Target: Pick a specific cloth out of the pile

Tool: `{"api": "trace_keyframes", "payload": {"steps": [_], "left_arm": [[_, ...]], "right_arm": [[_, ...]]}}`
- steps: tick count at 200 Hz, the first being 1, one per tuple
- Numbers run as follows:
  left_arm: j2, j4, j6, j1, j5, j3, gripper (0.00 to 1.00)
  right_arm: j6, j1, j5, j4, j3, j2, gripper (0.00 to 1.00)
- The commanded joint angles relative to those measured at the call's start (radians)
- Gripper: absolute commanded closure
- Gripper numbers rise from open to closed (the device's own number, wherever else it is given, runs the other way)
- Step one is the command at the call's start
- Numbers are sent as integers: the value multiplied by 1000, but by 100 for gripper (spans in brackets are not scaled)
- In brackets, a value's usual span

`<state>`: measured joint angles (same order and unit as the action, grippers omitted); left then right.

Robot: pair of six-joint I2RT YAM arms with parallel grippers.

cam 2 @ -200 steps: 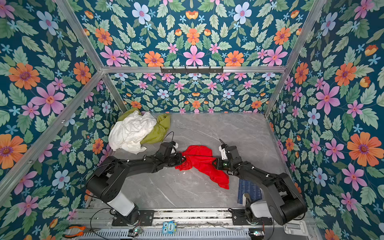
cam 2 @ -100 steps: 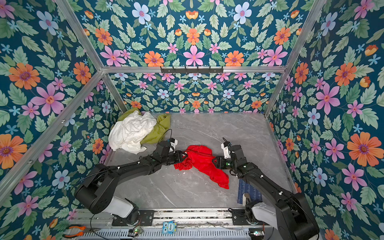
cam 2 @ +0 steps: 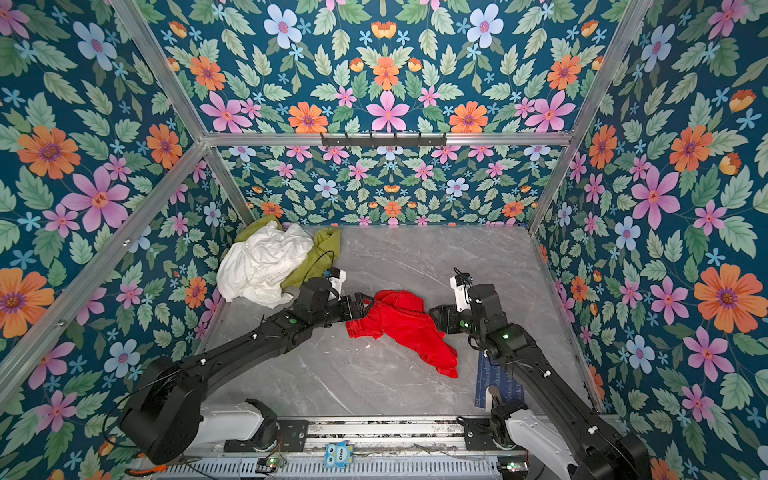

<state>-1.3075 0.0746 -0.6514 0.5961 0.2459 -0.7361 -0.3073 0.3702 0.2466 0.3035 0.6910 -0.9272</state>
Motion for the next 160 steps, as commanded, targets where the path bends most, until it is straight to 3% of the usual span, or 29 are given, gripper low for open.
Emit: {"api": "trace_keyframes", "payload": {"steps": [1, 49, 66, 87, 99, 118, 131, 149, 160], "left_arm": [[16, -71, 62, -2, -25, -29, 0], [48, -145, 99, -5, 72, -106, 1], [69, -193, 118, -5, 40, -129, 1], [109, -191, 136, -16, -72, -109, 1], [114, -181, 150, -19, -194, -96, 2], [107, -152, 200, -24, -386, -65, 2], [93, -124, 264, -35, -455, -43, 3], [63, -81, 317, -40, -644, -6, 4], [46, -28, 353, -56, -694, 21, 3]], "right_arm": [[59, 1, -83, 73, 31, 23, 23], [94, 1, -269, 104, 70, 25, 12], [103, 0, -319, 103, 67, 29, 9], [131, 1, -438, 24, 4, 48, 7], [191, 1, -495, -64, -56, 60, 7], [307, 1, -554, -243, -165, 72, 6], [359, 1, -607, -351, -214, 66, 4], [414, -5, -656, -496, -260, 20, 3], [413, -9, -655, -562, -274, 1, 2]]}}
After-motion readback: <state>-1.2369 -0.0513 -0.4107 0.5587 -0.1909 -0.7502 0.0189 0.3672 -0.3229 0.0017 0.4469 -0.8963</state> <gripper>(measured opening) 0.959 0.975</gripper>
